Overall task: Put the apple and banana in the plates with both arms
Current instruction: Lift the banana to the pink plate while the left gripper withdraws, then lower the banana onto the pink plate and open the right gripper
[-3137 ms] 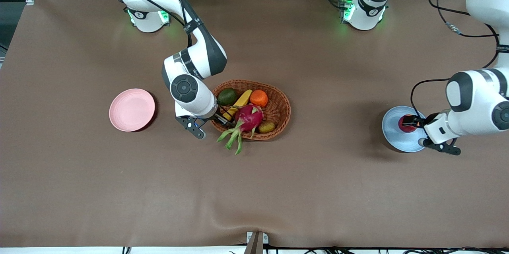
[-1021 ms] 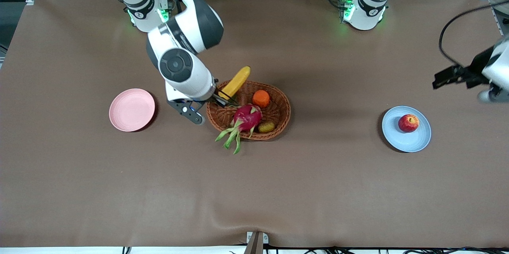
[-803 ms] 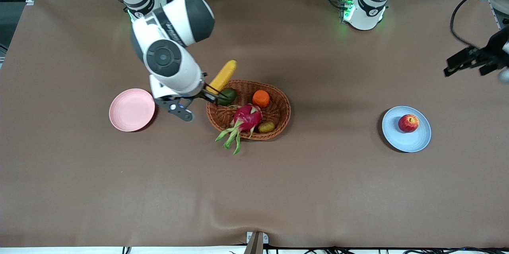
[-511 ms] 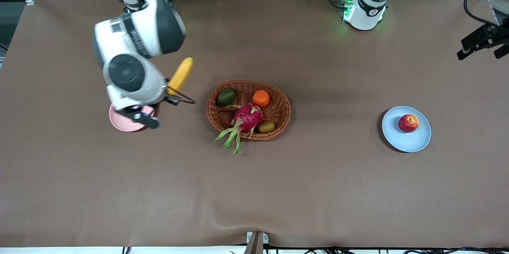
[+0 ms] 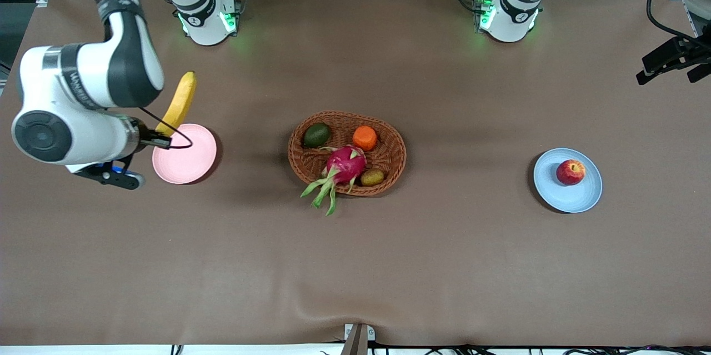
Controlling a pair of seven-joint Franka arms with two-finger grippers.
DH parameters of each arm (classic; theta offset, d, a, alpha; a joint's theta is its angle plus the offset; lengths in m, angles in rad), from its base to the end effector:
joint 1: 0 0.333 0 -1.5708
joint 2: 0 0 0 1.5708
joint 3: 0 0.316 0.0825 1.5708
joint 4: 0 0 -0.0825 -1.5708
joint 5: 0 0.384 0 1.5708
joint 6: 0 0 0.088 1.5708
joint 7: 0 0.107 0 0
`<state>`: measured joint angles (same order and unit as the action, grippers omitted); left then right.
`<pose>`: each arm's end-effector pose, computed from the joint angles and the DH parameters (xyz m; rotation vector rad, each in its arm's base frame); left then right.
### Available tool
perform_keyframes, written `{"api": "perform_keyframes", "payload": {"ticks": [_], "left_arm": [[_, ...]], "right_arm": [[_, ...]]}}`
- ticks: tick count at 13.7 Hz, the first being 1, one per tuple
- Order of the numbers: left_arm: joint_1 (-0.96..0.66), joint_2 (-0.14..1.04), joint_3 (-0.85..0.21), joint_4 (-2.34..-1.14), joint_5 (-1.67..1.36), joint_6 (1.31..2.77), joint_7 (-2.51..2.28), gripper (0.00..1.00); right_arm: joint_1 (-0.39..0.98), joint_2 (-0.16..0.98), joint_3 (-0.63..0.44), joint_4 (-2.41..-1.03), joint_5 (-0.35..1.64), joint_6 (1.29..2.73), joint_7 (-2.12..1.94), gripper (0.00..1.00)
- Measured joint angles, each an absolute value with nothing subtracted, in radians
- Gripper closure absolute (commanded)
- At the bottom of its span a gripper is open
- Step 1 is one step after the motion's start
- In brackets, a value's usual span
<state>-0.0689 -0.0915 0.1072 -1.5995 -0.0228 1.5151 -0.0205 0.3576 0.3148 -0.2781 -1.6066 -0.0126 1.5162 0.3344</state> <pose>0.5199 0.0203 0.6550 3.1078 0.0887 0.0107 0.5997 0.0623 0.4271 2.8915 -0.3737 -0.5385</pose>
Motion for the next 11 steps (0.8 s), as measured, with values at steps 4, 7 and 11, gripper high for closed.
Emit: {"api": "perform_keyframes", "payload": {"ticks": [4, 7, 11], "left_arm": [[-0.071, -0.092, 0.107, -1.597, -0.023, 1.515, -0.020, 0.00], [-0.077, -0.092, 0.105, -1.597, -0.023, 1.515, 0.006, 0.00], [-0.078, -0.092, 0.100, -1.597, -0.023, 1.515, 0.019, 0.00]], "right_arm": [[0.299, 0.293, -0.278, -1.804, -0.015, 1.721, 0.185, 1.00], [0.289, 0.293, -0.277, -1.930, -0.015, 1.902, 0.167, 1.00], [0.285, 0.299, -0.273, -2.051, -0.016, 2.059, 0.165, 1.00]]}}
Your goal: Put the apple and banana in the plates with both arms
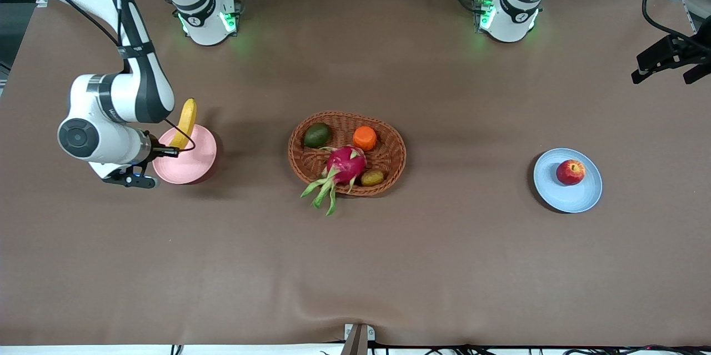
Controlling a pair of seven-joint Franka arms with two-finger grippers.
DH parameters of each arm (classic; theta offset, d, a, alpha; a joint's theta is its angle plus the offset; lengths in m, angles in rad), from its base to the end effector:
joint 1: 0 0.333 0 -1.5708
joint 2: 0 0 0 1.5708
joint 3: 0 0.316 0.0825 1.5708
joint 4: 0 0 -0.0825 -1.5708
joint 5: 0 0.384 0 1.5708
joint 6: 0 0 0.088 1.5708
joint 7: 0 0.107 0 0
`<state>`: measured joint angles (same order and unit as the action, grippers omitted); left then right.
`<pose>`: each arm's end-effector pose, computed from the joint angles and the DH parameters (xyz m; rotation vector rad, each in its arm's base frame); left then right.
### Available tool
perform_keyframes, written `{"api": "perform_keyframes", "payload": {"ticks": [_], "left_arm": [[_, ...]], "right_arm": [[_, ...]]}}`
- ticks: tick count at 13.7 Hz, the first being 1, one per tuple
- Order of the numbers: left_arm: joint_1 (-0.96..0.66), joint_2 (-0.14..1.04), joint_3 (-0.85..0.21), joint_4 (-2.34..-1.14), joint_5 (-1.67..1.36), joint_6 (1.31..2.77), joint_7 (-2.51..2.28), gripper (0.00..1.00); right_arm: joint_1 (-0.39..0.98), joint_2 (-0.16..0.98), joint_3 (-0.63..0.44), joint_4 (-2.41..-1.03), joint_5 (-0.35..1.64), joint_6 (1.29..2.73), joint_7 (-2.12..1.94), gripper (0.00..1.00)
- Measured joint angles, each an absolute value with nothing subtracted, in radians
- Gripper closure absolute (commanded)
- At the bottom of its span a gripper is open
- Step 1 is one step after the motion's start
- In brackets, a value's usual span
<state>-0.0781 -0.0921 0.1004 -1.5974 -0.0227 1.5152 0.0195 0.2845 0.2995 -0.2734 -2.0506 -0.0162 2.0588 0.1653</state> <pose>0.5199 0.0118 0.6564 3.1099 0.0016 0.0157 0.5574 0.0074 0.2777 2.9880 -0.2159 -0.4091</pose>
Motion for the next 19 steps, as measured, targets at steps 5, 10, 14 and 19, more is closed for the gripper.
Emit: {"api": "perform_keyframes", "payload": {"ticks": [5, 10, 14, 19], "left_arm": [[-0.081, -0.092, 0.097, -1.595, -0.023, 1.516, 0.020, 0.00], [-0.079, -0.091, 0.099, -1.590, -0.023, 1.516, 0.020, 0.00], [-0.077, -0.090, 0.101, -1.590, -0.022, 1.516, 0.020, 0.00], [-0.080, -0.080, 0.099, -1.590, -0.022, 1.516, 0.020, 0.00]], "right_arm": [[0.278, 0.337, -0.273, -2.065, -0.016, 2.118, 0.163, 0.99], [0.277, 0.353, -0.273, -2.049, -0.016, 2.142, 0.163, 0.49], [0.274, 0.354, -0.273, -2.020, -0.016, 2.140, 0.163, 0.00], [0.272, 0.357, -0.274, -1.864, -0.016, 1.928, 0.163, 0.00]]}}
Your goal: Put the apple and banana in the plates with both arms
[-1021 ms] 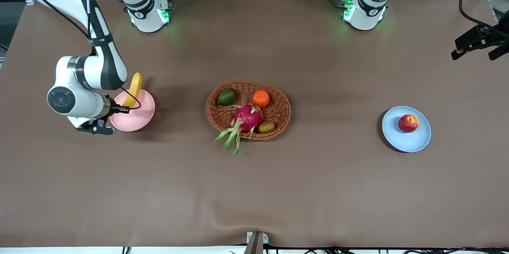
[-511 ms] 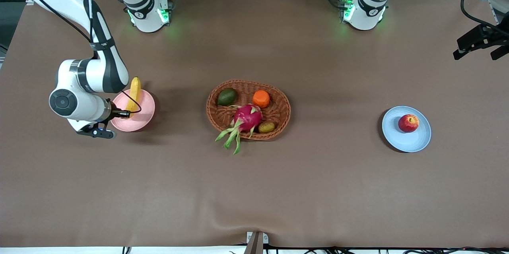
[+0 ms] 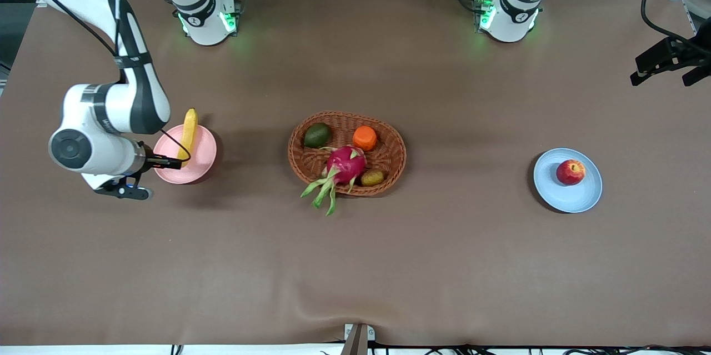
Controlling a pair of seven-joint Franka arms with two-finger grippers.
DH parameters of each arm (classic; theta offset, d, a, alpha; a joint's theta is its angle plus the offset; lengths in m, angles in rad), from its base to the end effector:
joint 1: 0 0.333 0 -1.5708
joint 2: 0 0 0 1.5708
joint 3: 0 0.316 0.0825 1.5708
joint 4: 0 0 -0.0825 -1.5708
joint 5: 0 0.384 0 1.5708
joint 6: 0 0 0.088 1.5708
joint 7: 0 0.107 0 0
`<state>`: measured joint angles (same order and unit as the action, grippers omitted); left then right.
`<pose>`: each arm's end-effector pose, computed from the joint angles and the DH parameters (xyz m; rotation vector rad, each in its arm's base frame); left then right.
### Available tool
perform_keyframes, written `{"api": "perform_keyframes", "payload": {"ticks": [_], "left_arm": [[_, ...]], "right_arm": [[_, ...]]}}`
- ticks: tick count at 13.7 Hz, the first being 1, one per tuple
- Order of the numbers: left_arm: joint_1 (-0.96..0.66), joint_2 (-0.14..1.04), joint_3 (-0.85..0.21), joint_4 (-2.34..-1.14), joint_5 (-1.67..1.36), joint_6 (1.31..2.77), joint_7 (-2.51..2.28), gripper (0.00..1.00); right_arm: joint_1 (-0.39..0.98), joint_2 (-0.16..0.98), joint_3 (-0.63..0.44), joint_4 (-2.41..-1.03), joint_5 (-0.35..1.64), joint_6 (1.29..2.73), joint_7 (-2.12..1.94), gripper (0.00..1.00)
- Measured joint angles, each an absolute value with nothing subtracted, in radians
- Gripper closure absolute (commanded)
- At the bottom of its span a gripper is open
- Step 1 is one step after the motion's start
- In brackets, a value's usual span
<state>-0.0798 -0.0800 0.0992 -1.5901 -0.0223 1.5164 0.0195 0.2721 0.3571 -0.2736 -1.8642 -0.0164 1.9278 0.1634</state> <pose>0.5240 0.0101 0.6536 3.1115 -0.0026 0.0101 0.5969 0.0059 0.3130 2.9725 -0.2292 -0.4066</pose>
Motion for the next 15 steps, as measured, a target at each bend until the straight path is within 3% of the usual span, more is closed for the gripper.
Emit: {"api": "perform_keyframes", "payload": {"ticks": [9, 15], "left_arm": [[-0.080, -0.077, 0.099, -1.589, -0.022, 1.516, 0.020, 0.00], [-0.080, -0.077, 0.099, -1.589, -0.022, 1.516, 0.020, 0.00]], "right_arm": [[0.226, 0.335, -0.275, -1.491, -0.016, 1.538, 0.055, 0.00], [0.139, 0.235, -0.276, -1.434, -0.016, 1.502, -0.111, 0.00]]}}
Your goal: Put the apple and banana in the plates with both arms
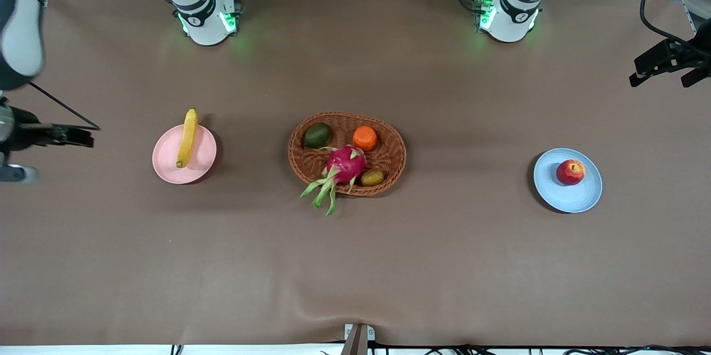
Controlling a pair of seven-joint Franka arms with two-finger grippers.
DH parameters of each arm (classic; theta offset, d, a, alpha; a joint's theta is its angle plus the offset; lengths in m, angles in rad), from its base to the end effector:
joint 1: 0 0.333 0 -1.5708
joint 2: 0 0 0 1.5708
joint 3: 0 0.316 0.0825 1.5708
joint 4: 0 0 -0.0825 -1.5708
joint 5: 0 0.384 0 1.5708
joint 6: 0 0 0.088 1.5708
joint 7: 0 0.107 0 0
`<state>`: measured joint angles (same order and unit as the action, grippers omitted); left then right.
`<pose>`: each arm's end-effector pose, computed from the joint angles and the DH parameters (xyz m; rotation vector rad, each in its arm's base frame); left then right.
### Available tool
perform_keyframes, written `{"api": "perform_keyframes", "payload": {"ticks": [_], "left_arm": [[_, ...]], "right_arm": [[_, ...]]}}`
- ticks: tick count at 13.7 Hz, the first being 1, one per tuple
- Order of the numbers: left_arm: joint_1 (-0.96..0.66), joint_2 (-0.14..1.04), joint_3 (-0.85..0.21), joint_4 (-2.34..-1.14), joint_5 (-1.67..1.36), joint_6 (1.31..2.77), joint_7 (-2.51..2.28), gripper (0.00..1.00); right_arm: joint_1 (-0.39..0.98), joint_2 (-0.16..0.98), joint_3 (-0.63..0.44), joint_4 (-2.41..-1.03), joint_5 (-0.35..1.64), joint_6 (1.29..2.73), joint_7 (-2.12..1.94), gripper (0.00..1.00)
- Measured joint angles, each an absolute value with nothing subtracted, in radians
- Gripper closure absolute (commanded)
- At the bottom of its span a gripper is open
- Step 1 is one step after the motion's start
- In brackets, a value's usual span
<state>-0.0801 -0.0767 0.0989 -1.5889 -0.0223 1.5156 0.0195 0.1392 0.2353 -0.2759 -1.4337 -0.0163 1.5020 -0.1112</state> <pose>0.5249 0.0096 0.6524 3.1118 -0.0035 0.0056 0.6077 -0.0670 0.5503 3.0706 -0.0355 -0.2568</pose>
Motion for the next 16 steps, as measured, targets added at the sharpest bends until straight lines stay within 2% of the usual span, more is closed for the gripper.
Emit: {"api": "perform_keyframes", "payload": {"ticks": [7, 11, 16], "left_arm": [[-0.081, -0.077, 0.097, -1.589, -0.022, 1.516, 0.020, 0.00], [-0.081, -0.077, 0.097, -1.589, -0.022, 1.516, 0.020, 0.00], [-0.082, -0.076, 0.096, -1.589, -0.022, 1.516, 0.020, 0.00]], "right_arm": [[0.118, 0.117, -0.273, -1.432, -0.011, 1.475, -0.164, 0.00], [0.120, 0.097, -0.258, -1.400, 0.077, 1.425, -0.049, 0.00], [0.138, 0.094, -0.245, -1.380, 0.084, 1.392, -0.023, 0.00]]}}
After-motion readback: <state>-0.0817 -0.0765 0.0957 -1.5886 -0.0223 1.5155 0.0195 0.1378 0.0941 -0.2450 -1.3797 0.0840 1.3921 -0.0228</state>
